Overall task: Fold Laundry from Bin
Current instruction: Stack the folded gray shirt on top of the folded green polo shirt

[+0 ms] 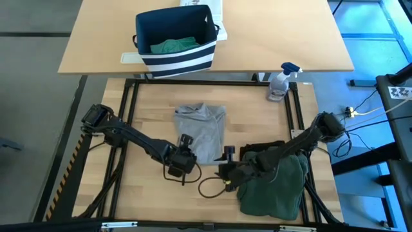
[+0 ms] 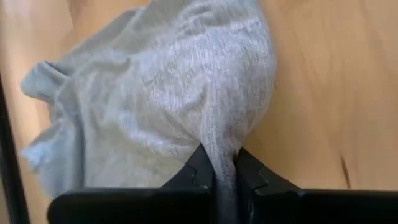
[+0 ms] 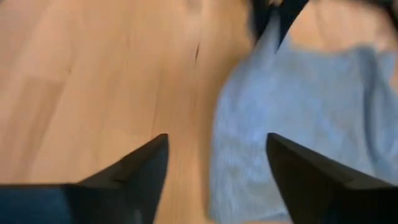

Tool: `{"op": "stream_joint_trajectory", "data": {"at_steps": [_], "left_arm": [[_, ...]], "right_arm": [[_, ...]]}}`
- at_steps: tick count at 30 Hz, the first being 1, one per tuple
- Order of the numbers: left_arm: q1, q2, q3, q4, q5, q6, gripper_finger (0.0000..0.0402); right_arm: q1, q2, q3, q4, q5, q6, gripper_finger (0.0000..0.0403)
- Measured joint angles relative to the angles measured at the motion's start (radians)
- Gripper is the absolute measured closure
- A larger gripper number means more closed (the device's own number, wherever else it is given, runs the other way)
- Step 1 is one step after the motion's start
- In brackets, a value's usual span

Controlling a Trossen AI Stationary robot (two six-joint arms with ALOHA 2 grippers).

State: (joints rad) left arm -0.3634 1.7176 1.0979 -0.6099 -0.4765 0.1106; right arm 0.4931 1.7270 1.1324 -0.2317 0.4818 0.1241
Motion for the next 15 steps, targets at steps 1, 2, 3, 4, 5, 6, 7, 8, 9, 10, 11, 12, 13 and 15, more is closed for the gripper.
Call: {"op": "stream_joint_trajectory", "data": {"at_steps": [1, 2, 3, 4, 5, 6, 7, 8, 9, 10, 11, 12, 13, 15], "left_arm": [[0.000, 0.000, 0.022, -0.025, 0.004, 0.000, 0.0391], [0.000, 0.000, 0.039, -0.043, 0.014, 0.000, 0.0391], [0.000, -0.001, 0.053, -0.056, 0.025, -0.001, 0.0391], [0.002, -0.001, 0.065, -0.071, 0.036, -0.003, 0.0391], [0.003, -0.001, 0.074, -0.081, 0.047, -0.006, 0.0391], [0.005, -0.001, 0.081, -0.085, 0.062, -0.015, 0.0391], [0.008, -0.001, 0.085, -0.083, 0.076, -0.025, 0.0391], [0.012, -0.001, 0.087, -0.084, 0.090, -0.034, 0.0391], [0.015, -0.001, 0.088, -0.091, 0.098, -0.045, 0.0391], [0.018, -0.001, 0.088, -0.093, 0.102, -0.055, 0.0391], [0.019, -0.001, 0.090, -0.091, 0.104, -0.067, 0.0391], [0.023, -0.001, 0.091, -0.091, 0.106, -0.076, 0.0391], [0.028, -0.001, 0.093, -0.094, 0.108, -0.080, 0.0391], [0.038, -0.001, 0.095, -0.093, 0.117, -0.094, 0.0391]], "right_arm": [[0.000, 0.020, -0.001, -0.004, 0.000, 0.011, 0.0126], [-0.002, 0.042, -0.002, -0.002, -0.002, 0.025, 0.0109], [-0.002, 0.069, -0.002, 0.015, -0.002, 0.032, 0.0092], [-0.003, 0.092, -0.002, 0.033, 0.008, 0.034, 0.0078], [-0.003, 0.113, -0.002, 0.041, 0.036, 0.034, 0.0065], [-0.003, 0.135, -0.003, 0.061, 0.066, 0.033, 0.0055], [-0.003, 0.152, -0.003, 0.095, 0.101, 0.033, 0.0047], [-0.003, 0.162, -0.003, 0.117, 0.139, 0.034, 0.0043], [-0.003, 0.168, -0.003, 0.132, 0.168, 0.037, 0.0040], [-0.004, 0.174, -0.003, 0.166, 0.182, 0.054, 0.0039], [-0.007, 0.179, -0.001, 0.197, 0.182, 0.066, 0.0039], [-0.010, 0.185, -0.001, 0.219, 0.180, 0.077, 0.0038], [-0.010, 0.190, -0.001, 0.232, 0.178, 0.079, 0.0038], [-0.010, 0.206, -0.001, 0.258, 0.183, 0.078, 0.0038]]}}
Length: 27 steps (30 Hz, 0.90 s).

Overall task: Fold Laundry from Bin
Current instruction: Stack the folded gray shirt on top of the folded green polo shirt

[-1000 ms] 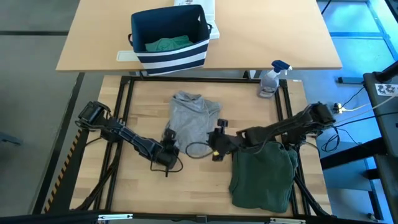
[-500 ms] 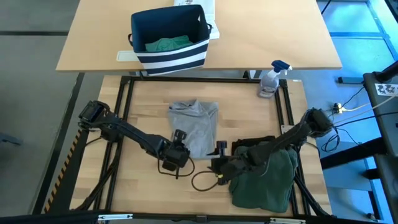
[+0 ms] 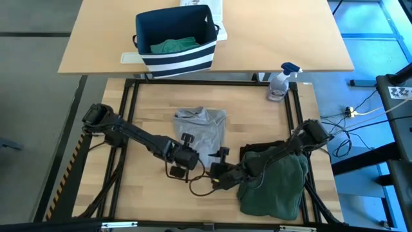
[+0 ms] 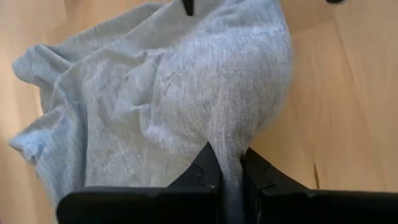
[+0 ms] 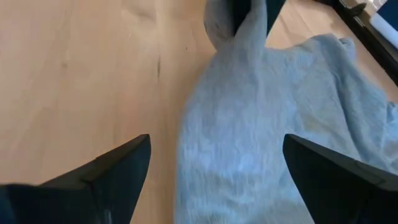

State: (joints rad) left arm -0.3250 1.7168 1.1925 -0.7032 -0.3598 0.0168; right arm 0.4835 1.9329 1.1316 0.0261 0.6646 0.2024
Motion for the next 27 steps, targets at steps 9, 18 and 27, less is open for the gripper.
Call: {"op": "stream_joint_trajectory", "data": {"at_steps": [9, 18, 27], "left_arm": [[0.032, 0.000, 0.073, -0.024, 0.040, -0.015, 0.0391], [0.042, 0.000, 0.142, -0.047, 0.098, -0.022, 0.0391], [-0.004, 0.000, 0.142, -0.105, 0.087, -0.061, 0.0391]], "right_arm": [[-0.007, 0.048, 0.000, 0.024, 0.067, 0.002, 0.0038], [-0.018, 0.069, 0.000, -0.082, 0.274, 0.034, 0.0041], [-0.039, 0.071, 0.000, -0.231, 0.198, 0.049, 0.0260]]}}
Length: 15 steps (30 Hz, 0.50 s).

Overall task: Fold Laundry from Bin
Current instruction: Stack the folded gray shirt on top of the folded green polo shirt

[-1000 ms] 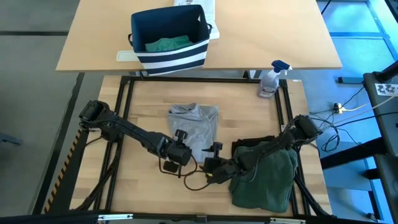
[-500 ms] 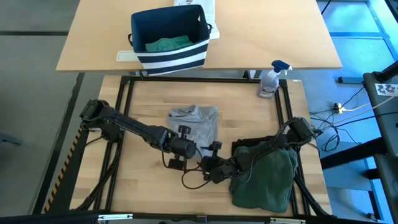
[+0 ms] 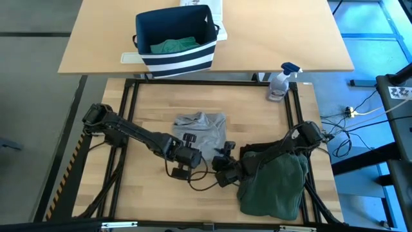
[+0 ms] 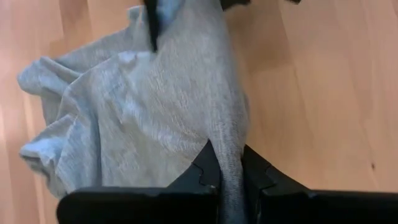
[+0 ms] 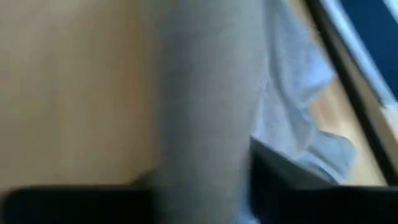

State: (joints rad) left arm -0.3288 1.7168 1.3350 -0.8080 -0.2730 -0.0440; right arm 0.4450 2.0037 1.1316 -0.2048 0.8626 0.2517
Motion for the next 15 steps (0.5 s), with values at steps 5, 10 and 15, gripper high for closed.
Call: {"op": "stream_joint_trajectory", "data": {"at_steps": [5, 10, 15], "left_arm": [[-0.021, -0.001, -0.017, -0.015, -0.033, -0.053, 0.0387], [-0.047, -0.001, -0.090, -0.030, -0.055, -0.066, 0.0312], [-0.055, -0.006, -0.128, -0.067, -0.058, -0.157, 0.0225]], "right_arm": [[0.000, -0.016, 0.000, 0.001, -0.120, -0.071, 0.0380], [-0.001, -0.068, 0.000, -0.007, -0.167, -0.074, 0.0394], [0.000, -0.118, 0.000, -0.011, -0.176, -0.077, 0.0396]]}}
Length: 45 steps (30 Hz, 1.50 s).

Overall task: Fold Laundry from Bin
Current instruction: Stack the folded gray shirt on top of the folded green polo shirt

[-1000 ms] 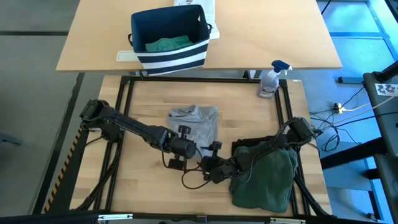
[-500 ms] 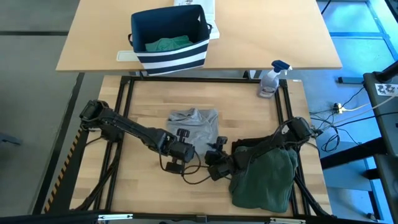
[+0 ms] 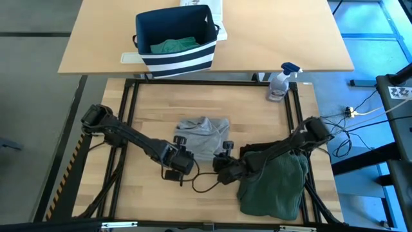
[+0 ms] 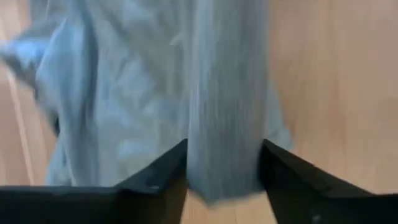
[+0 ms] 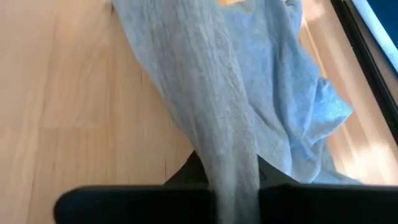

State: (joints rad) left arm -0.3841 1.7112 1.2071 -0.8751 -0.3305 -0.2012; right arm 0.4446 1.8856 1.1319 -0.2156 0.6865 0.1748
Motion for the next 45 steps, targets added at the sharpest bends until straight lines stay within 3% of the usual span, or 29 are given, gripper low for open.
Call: {"op": "stream_joint_trajectory", "data": {"at_steps": [4, 7, 10, 14, 18, 21, 28, 32, 41, 45], "left_arm": [[-0.027, -0.037, -0.030, -0.030, -0.020, -0.084, 0.0170], [-0.073, -0.095, -0.108, 0.006, -0.089, -0.138, 0.0144], [-0.118, -0.166, -0.236, 0.137, -0.155, -0.199, 0.0128], [-0.164, -0.245, -0.445, 0.452, -0.239, -0.198, 0.0119], [-0.170, -0.250, -0.616, 0.689, -0.280, -0.073, 0.0118], [-0.171, -0.227, -0.678, 0.830, -0.288, 0.064, 0.0117], [-0.169, -0.159, -0.684, 0.894, -0.446, 0.384, 0.0117], [-0.157, -0.118, -0.684, 0.963, -0.366, 0.503, 0.0117], [-0.098, -0.003, -0.676, 1.154, -0.399, 0.776, 0.0117], [-0.046, 0.036, -0.672, 1.214, -0.329, 0.850, 0.0117]], "right_arm": [[-0.001, -0.021, 0.000, 0.002, -0.018, 0.000, 0.0396], [-0.008, -0.022, 0.000, -0.001, -0.033, 0.001, 0.0397], [-0.015, -0.022, 0.000, -0.002, -0.048, 0.001, 0.0397], [-0.015, -0.022, 0.000, -0.005, -0.052, 0.001, 0.0397], [-0.015, -0.022, 0.000, -0.017, -0.052, 0.002, 0.0397], [-0.015, -0.022, 0.000, -0.021, -0.052, 0.011, 0.0397], [-0.022, -0.032, 0.000, -0.024, -0.056, 0.046, 0.0397], [-0.029, -0.038, 0.000, -0.023, -0.060, 0.054, 0.0397], [-0.048, -0.043, 0.000, -0.019, -0.079, 0.056, 0.0397], [-0.048, -0.043, 0.000, -0.020, -0.082, 0.056, 0.0397]]}}
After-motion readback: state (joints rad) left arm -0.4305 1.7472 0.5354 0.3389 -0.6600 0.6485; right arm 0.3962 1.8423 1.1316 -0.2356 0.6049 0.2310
